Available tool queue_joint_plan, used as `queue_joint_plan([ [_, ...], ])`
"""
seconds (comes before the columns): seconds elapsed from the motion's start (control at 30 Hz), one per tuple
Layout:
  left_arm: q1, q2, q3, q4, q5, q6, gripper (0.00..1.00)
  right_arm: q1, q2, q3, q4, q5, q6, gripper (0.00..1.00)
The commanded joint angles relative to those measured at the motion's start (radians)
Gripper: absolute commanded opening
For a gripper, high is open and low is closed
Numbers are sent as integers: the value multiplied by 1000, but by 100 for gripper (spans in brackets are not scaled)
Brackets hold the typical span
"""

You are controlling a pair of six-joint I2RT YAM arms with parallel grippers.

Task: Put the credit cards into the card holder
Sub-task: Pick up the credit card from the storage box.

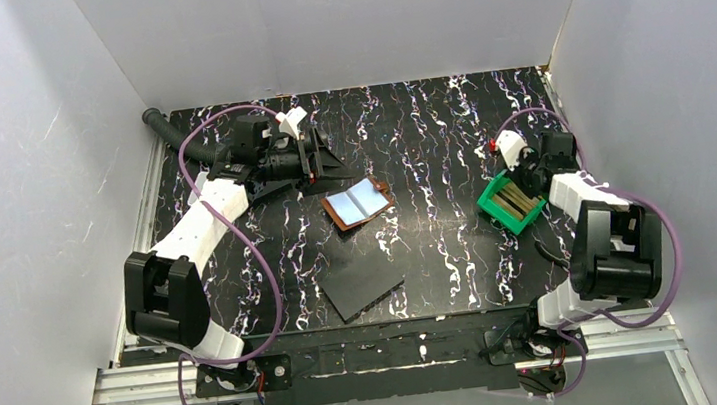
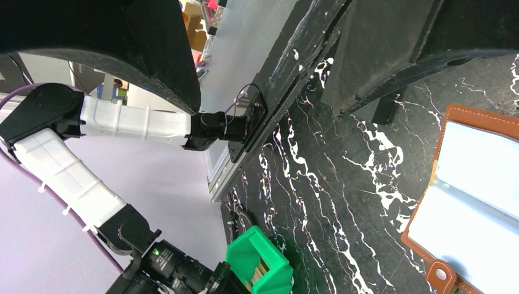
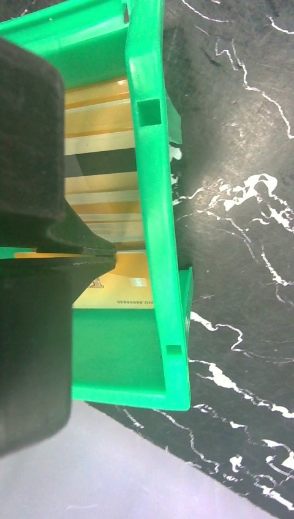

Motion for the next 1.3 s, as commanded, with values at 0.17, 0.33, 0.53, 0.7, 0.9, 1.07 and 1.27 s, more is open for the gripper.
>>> queue_joint_plan([
  [0.17, 7, -8, -17, 18, 30, -6, 76, 0, -121, -43, -10, 78, 45, 1],
  [0.33, 7, -7, -17, 18, 30, -4, 76, 0, -137, -20, -52, 46, 41, 1],
  [0.53, 7, -7, -18, 21, 33, -7, 76, 2, -203, -48, -41, 39, 70, 1],
  [0.7, 8, -6, -20, 26, 34, -10, 76, 19, -262, -64, -27, 119, 85, 1],
  [0.9, 9, -2, -21, 29, 35, -12, 76, 47, -336, -105, 24, 253, 129, 1],
  [1.07, 9, 2, -20, 29, 36, -8, 76, 61, -435, -129, 28, 204, 258, 1],
  [1.27, 9, 13, -23, 29, 34, -1, 76, 86, -571, -131, 55, 332, 542, 1],
])
